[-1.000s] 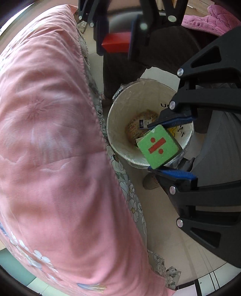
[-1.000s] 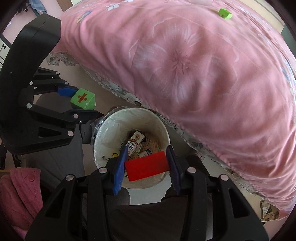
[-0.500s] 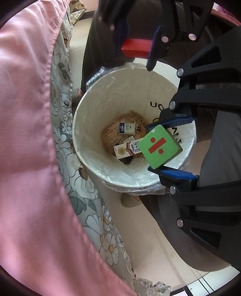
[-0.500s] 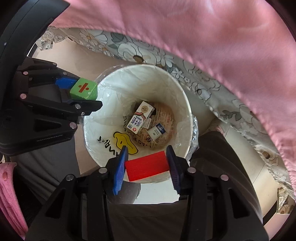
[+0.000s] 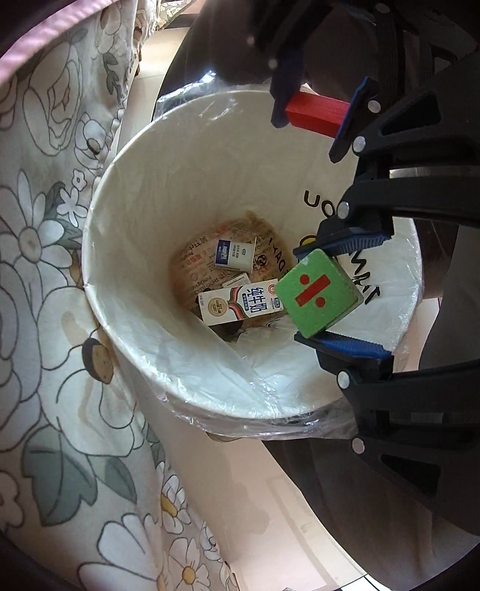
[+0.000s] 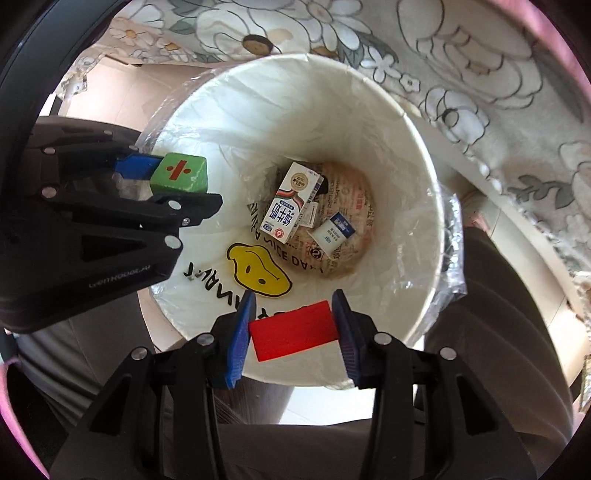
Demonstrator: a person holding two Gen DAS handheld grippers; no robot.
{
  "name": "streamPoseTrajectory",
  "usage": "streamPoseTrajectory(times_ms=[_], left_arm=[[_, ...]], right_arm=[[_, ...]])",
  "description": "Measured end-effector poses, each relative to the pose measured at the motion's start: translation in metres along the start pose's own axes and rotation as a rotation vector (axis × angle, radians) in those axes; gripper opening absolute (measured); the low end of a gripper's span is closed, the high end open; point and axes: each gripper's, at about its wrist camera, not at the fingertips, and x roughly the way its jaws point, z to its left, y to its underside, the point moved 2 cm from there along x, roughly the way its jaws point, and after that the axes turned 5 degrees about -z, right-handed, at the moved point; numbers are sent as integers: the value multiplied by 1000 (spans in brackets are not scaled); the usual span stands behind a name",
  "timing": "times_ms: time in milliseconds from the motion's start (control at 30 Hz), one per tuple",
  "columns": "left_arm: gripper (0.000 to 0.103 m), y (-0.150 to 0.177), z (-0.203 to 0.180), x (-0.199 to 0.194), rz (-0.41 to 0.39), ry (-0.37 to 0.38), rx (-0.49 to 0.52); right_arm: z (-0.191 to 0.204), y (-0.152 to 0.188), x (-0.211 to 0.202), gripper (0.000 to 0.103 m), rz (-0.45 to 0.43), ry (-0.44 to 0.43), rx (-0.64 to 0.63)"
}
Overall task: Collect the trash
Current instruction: 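Carry the green cube and red block with both tools over the trash bin, then open both tools to drop the green cube and red block into the bin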
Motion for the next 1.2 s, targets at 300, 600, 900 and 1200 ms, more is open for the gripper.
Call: streamPoseTrajectory(times_ms=[300,600,900,1200], left_arm=[[42,-5,4,30,42,30,-33],[42,-10,7,53,91,53,-77],[48,-10,4,58,99,54,-80],[49,-10,5,52,85,53,-86]], right_arm=[[-4,-11,35,44,47,-30,84],[-1,-13,58,44,86,-32,77],[0,-16,64,56,84,3,75],[2,-13,55,56,59,8,59]])
